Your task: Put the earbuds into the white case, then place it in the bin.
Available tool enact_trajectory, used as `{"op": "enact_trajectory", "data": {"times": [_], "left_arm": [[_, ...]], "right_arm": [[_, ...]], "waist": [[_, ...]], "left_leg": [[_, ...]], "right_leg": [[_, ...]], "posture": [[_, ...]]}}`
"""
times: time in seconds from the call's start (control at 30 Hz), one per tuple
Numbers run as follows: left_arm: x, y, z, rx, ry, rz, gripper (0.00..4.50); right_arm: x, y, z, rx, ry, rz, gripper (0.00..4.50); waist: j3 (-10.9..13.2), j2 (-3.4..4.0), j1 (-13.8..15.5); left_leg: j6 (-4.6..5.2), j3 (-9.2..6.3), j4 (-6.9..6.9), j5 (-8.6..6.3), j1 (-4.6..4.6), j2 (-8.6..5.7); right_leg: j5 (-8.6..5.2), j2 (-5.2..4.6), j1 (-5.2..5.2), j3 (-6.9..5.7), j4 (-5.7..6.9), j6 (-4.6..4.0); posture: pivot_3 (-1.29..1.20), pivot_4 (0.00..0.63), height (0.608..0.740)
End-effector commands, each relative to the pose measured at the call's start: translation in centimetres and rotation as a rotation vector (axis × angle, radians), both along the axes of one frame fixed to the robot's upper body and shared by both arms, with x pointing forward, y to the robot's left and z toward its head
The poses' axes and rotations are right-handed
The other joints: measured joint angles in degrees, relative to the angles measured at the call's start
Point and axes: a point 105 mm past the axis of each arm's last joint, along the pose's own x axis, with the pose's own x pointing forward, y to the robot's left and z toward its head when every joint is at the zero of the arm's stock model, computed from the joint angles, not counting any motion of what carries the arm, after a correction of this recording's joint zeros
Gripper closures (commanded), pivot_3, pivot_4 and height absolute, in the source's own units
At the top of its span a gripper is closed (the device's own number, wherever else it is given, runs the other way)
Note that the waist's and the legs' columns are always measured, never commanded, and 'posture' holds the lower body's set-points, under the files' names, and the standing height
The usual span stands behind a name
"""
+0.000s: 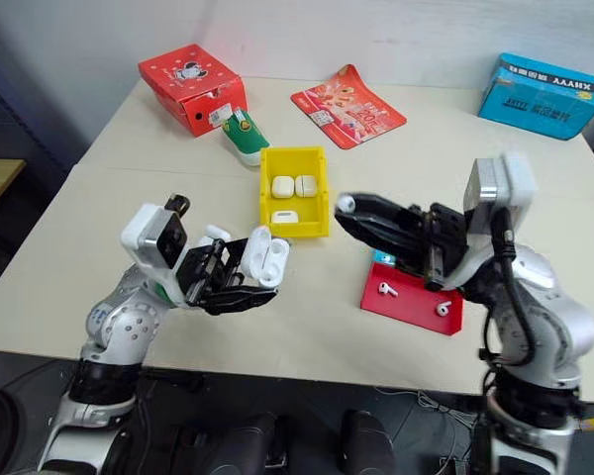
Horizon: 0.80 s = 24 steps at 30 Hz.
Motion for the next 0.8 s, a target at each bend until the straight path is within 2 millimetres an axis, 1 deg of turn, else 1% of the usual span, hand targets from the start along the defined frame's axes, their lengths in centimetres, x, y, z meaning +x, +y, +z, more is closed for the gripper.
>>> {"op": "enact_trajectory", "data": {"times": [0.03, 0.13, 0.23, 0.37, 0.8], "left_arm": [[-0.1, -0.1, 1.0, -0.042, -0.005, -0.032, 1.68], [-0.1, -0.3, 1.1, -0.037, -0.003, -0.047, 1.68], [-0.1, -0.4, 1.4, -0.042, -0.003, -0.047, 1.68], [-0.3, -0.5, 1.6, -0.042, -0.004, -0.064, 1.68], [-0.7, -0.9, 2.1, -0.053, -0.019, -0.070, 1.68]], "right_arm": [[-1.7, 1.5, 0.8, -0.003, -0.122, 0.048, 4.06], [-1.9, 2.6, 0.6, 0.002, -0.152, 0.070, 4.06], [-1.8, 3.0, 0.5, 0.022, -0.163, 0.064, 4.06], [-1.3, 3.7, -0.2, -0.014, -0.157, 0.048, 4.06], [0.2, 3.9, -1.9, -0.066, -0.151, 0.017, 4.06]], "waist": [[0.00, 0.00, 0.01], [0.00, 0.00, -0.12], [0.00, 0.00, -0.12], [0.00, 0.00, -0.14], [0.00, 0.00, -0.14]], "left_leg": [[0.03, 0.01, 0.00, -0.01, 0.00, -0.01], [0.08, 0.05, 0.01, 0.00, -0.01, -0.03], [0.10, 0.06, 0.01, 0.02, -0.01, -0.03], [0.11, 0.06, 0.01, 0.03, -0.01, -0.03], [0.11, 0.06, 0.01, 0.03, -0.01, -0.02]], "right_leg": [[0.00, 0.00, 0.01, 0.00, -0.01, 0.00], [0.00, 0.03, 0.01, 0.01, -0.01, 0.01], [0.00, 0.05, 0.01, 0.01, -0.01, 0.01], [0.00, 0.05, 0.01, 0.02, -0.01, 0.01], [0.00, 0.04, 0.01, 0.01, -0.02, 0.01]], "posture": [[0.00, 0.150, 0.740], [0.00, 0.150, 0.740], [0.00, 0.150, 0.740], [0.00, 0.150, 0.740], [0.00, 0.150, 0.740]]}}
